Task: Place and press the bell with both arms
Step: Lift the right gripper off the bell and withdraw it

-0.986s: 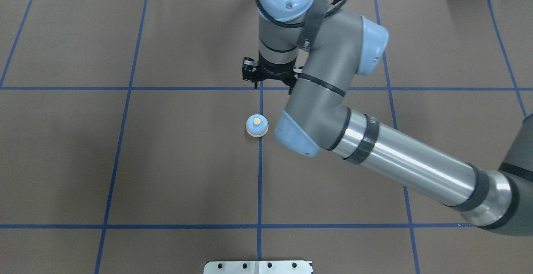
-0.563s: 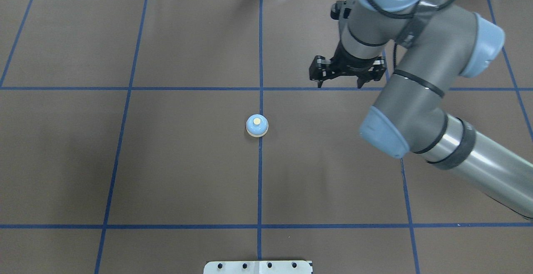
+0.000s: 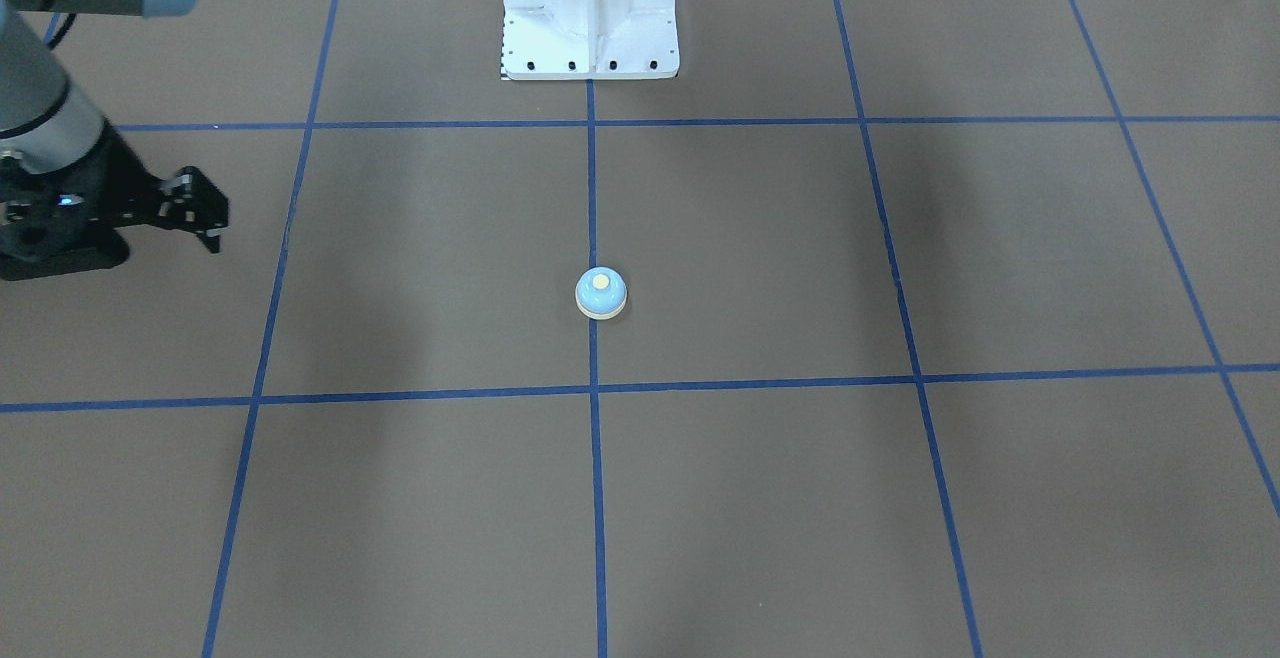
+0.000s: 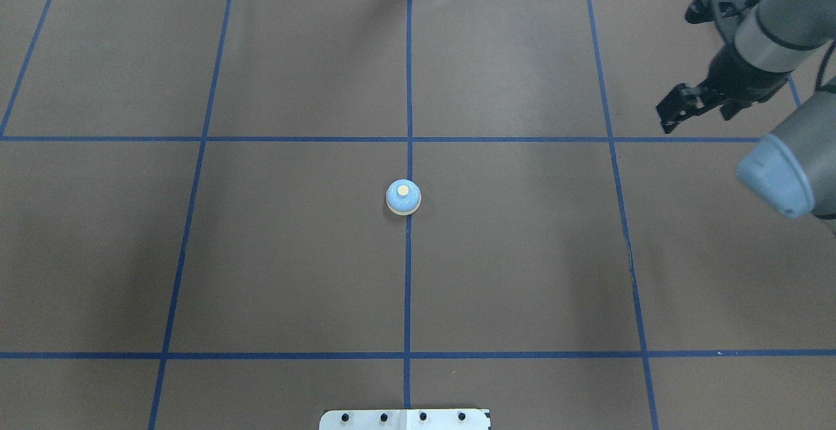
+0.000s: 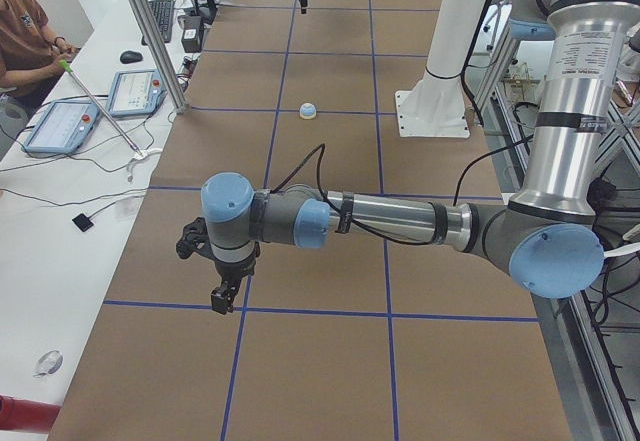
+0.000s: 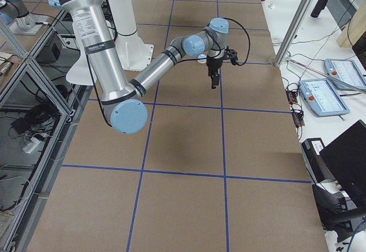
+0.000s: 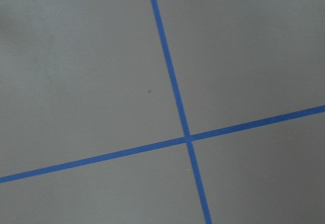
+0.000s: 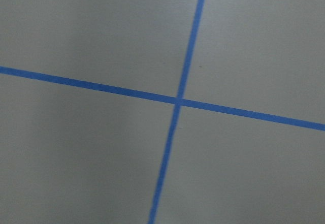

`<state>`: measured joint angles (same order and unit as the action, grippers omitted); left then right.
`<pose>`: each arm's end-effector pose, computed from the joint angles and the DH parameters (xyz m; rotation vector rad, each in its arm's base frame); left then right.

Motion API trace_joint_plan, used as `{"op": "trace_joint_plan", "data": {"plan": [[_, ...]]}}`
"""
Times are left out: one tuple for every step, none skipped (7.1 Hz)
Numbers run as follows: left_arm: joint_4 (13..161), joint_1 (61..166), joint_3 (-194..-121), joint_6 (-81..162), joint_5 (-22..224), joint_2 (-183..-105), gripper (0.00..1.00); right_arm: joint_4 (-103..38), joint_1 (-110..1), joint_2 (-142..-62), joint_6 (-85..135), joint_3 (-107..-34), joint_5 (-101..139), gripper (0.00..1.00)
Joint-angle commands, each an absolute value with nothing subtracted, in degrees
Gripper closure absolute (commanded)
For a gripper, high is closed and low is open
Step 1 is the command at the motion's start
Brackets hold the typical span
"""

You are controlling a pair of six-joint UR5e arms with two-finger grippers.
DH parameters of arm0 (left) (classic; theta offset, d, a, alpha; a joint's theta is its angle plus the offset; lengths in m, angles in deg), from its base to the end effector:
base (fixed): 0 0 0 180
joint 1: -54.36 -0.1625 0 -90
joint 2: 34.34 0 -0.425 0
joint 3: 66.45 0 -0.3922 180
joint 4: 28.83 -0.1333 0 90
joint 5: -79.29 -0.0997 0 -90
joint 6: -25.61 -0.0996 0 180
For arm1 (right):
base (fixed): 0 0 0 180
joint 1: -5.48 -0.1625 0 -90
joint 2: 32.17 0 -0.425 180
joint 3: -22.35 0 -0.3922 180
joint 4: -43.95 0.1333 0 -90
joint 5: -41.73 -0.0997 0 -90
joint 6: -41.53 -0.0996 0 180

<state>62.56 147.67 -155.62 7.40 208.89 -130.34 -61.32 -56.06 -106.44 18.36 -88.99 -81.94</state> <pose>-0.1010 -0.5379 0.6147 0.2377 0.6601 0.2889 -0.1942 -0.5221 0.3751 0.0799 -0.6842 -0.2004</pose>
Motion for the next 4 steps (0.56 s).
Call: {"op": "trace_joint_plan", "data": {"plan": [[63.4,148.9,-155.6,5.0,211.2,-126.6,0.00,-60.9,-67.1,-114.3,35.0,-86.0,-87.4,0.00],[63.6,148.9,-155.9,5.1,211.2,-125.4,0.00,-60.8,-71.5,-118.1,42.6,-85.4,-88.9,0.00],[64.1,148.8,-156.8,5.4,210.9,-125.3,0.00,-60.6,-75.6,-121.8,46.2,-84.4,-88.9,0.00],[64.2,148.7,-157.2,7.8,210.9,-125.5,0.00,-60.5,-76.5,-122.5,46.3,-82.5,-88.5,0.00]]}}
